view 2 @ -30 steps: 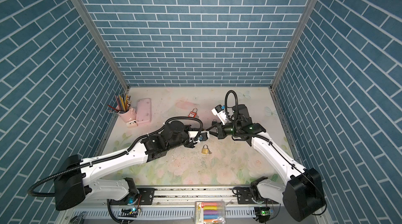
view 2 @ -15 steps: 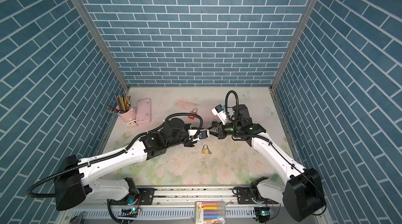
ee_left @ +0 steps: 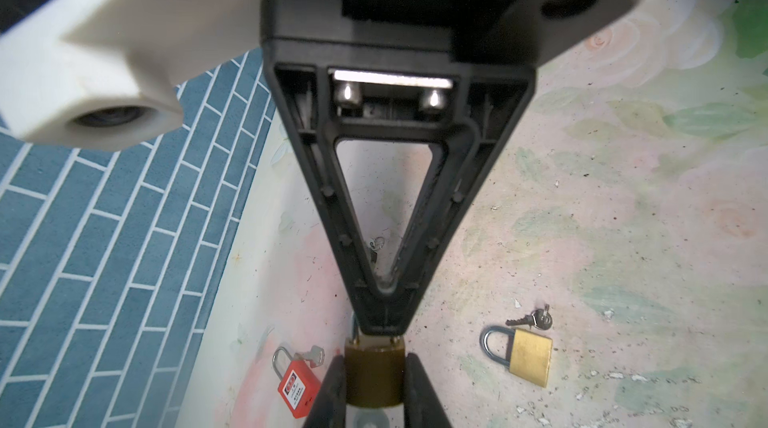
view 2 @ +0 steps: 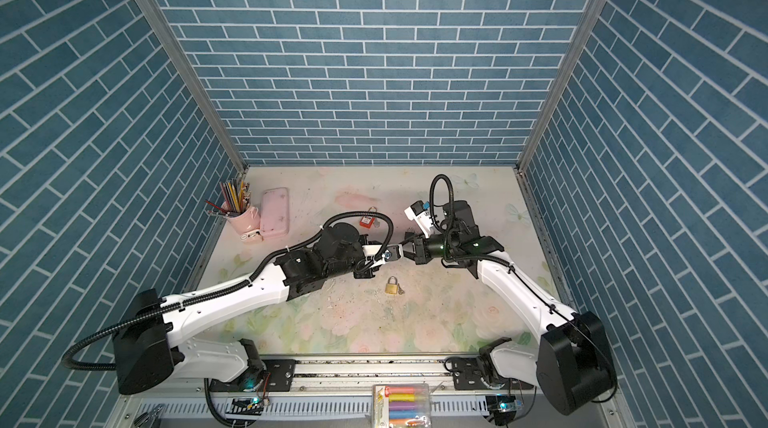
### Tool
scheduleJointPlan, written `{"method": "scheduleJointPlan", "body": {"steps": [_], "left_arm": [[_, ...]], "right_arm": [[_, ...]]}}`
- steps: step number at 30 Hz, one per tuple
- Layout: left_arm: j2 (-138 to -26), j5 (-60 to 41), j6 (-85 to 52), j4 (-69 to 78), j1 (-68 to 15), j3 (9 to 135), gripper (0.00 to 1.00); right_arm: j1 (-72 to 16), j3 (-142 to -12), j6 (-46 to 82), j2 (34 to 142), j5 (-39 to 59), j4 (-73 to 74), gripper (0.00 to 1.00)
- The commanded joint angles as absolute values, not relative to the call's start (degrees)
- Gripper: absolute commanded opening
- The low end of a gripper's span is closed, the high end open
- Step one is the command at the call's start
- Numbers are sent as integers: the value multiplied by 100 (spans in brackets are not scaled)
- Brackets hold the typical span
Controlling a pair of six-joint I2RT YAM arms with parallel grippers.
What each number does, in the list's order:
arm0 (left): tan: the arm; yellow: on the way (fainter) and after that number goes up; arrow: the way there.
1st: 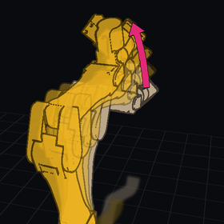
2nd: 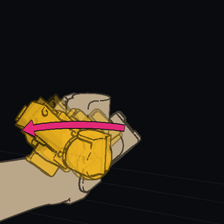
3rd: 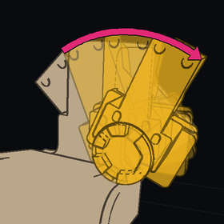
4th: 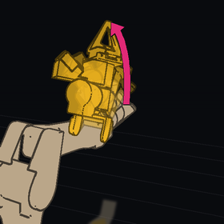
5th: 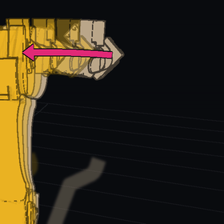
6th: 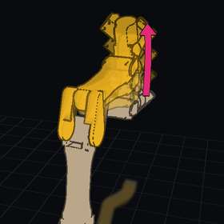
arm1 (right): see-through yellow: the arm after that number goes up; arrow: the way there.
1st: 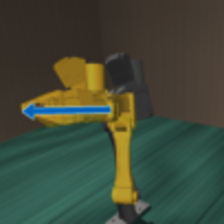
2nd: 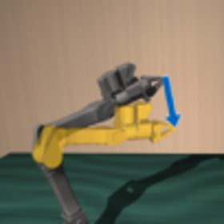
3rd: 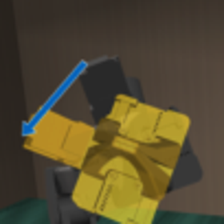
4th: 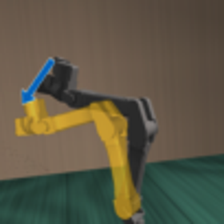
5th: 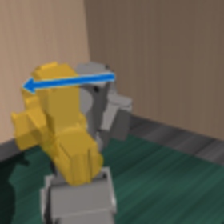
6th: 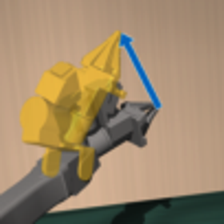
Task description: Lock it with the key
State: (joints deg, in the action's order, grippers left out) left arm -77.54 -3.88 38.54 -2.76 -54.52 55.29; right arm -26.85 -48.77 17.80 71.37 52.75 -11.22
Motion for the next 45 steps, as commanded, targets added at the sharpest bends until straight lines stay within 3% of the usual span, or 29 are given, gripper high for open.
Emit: {"method": "scheduleJointPlan", "body": {"steps": [1, 14, 22, 25, 29, 30, 35, 39, 45], "left_arm": [[-7693, -1045, 3762, 1986, -5610, 6231, 0], [-7692, -1015, 3568, 2375, -5455, 6091, 0], [-7349, -446, 3062, 1949, -5436, 5029, 0], [-7100, -211, 2601, 1811, -5436, 4483, 0], [-6759, 132, 1875, 1728, -5454, 4043, 0], [-6706, 219, 1682, 1693, -5450, 4018, 0], [-6681, 1015, 389, 1564, -5450, 4264, 0], [-6884, 1736, -1644, 1127, -5417, 4783, 0], [-7006, 1208, -4708, 1326, -5119, 4800, 0]], "right_arm": [[-3030, -4684, 1845, 7450, 5535, -1274, 0], [-3086, -4746, 1908, 7681, 5433, -1189, 0], [-2444, -5454, 1771, 7230, 5294, -1789, 0], [-2206, -5830, 1642, 6979, 5203, -2092, 18], [-2095, -6115, 1518, 6553, 4997, -2145, 51], [-2098, -6152, 1473, 6445, 4931, -2128, 55], [-2099, -5928, 1558, 6009, 4676, -1745, 59], [-2134, -5229, 1876, 5607, 4350, -1094, 59], [-2535, -4308, 2263, 5313, 3630, -322, 58]]}}
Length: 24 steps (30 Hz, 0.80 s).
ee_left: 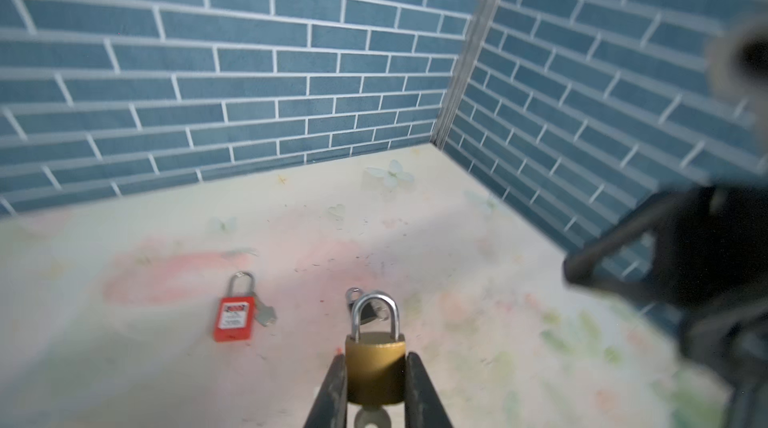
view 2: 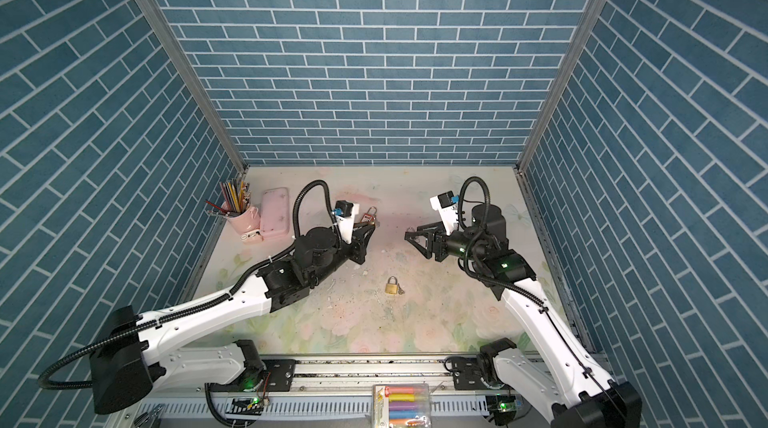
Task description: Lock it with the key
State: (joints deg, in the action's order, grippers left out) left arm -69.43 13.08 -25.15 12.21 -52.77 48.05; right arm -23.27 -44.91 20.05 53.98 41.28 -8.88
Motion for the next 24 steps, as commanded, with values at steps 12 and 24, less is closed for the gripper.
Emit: {"method": "scheduleJointPlan", "body": {"steps": [12, 24], "left_arm": [[-6883, 256, -7846, 1911, -4417, 4228, 0], [-6874, 438, -8139, 1512, -4369, 4263, 0]], "right_arm": [[-3726, -3801, 2597, 5975, 2111, 1159, 54], [-4364, -4289, 2755, 7000, 1749, 1899, 48]]}}
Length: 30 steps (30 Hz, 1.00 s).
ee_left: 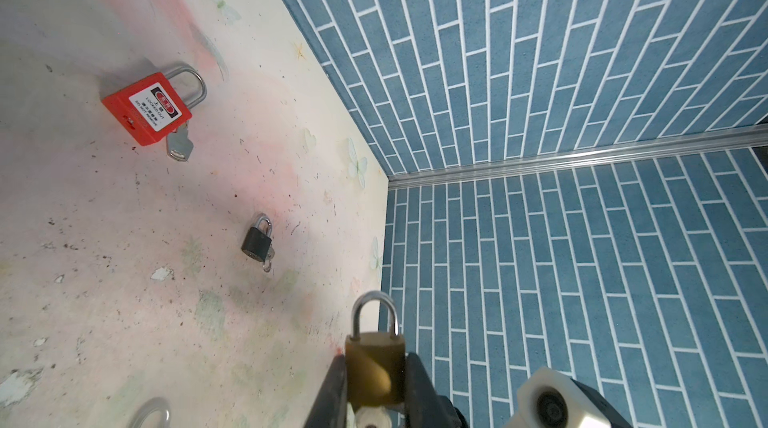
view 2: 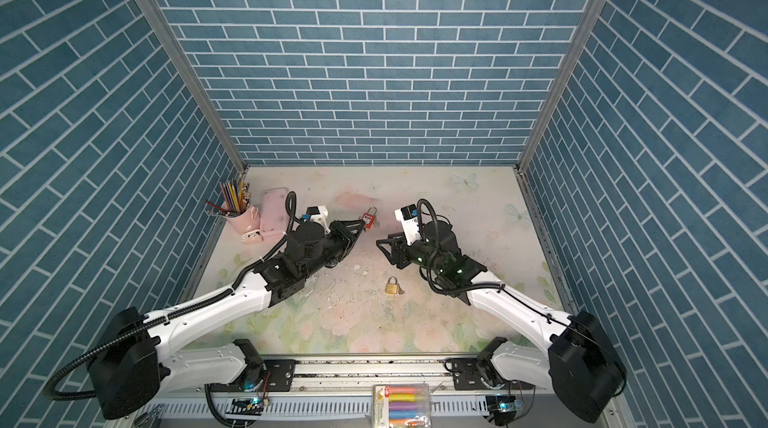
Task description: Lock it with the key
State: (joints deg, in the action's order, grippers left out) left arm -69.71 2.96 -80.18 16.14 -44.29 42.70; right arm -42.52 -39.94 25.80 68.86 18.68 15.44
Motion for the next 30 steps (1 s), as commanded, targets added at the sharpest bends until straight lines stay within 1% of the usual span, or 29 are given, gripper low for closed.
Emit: {"method": "scheduleJointPlan", "body": {"steps": [1, 14, 27, 30], "left_arm": [[-6873, 439, -8122, 1504, -4361, 4263, 0], [-6842, 440, -8095, 1454, -4309, 4262, 0], [-6828, 401, -8104, 1470, -4287, 4254, 0], [-6836, 409, -8103, 1456, -4288, 4272, 0]], "right_arm": [[-4397, -4334, 2763, 7064, 1740, 1901, 48], [-4575, -4888, 2755, 7731, 1749, 1797, 44], [-4671, -5176, 2694, 8092, 1853, 1732, 27], [-4711, -5202, 2649, 8134, 1846, 1693, 21]]}}
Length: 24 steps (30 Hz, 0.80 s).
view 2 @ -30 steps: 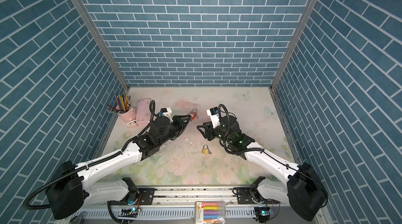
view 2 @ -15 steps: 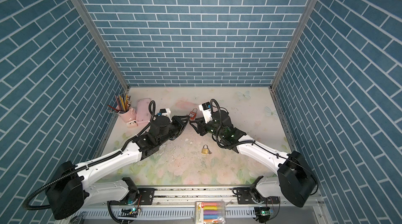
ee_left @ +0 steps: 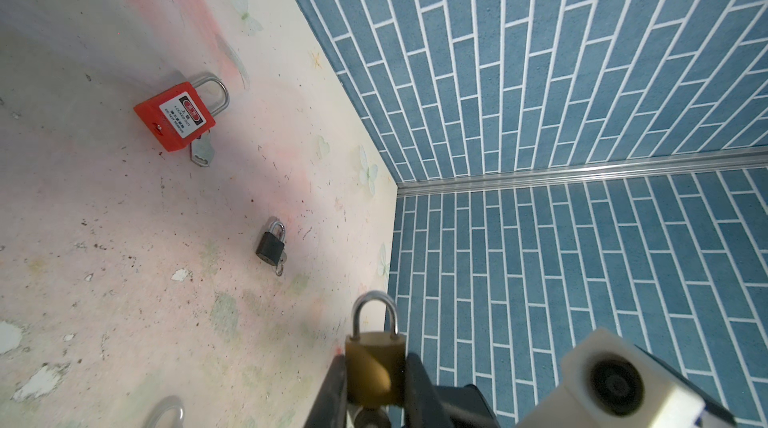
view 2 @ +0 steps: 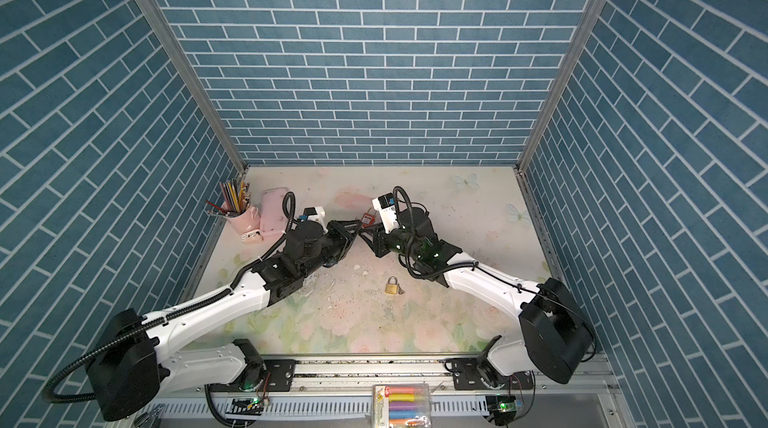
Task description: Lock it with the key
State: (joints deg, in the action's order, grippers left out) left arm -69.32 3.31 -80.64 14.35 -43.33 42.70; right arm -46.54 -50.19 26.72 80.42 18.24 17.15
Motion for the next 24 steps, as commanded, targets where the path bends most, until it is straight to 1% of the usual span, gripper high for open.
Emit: {"method": "scheduleJointPlan", "body": {"steps": [1, 15, 18, 24], "left_arm": [[-6838, 413, -8108, 1455, -4285, 4271, 0], [-6893, 315, -8053, 1249, -4288, 4383, 0], [-6891, 323, -7991, 1152, -4276, 4443, 0], [-6973, 295, -7777, 954, -4268, 4668, 0]], "right_arm": [[-4719, -5211, 2637, 8147, 1831, 1671, 20], [-4784, -5424, 2359, 8296, 1687, 1429, 5], [-4795, -5486, 2295, 8310, 1656, 1348, 0], [-4823, -5496, 2201, 8289, 1624, 1233, 0]]}}
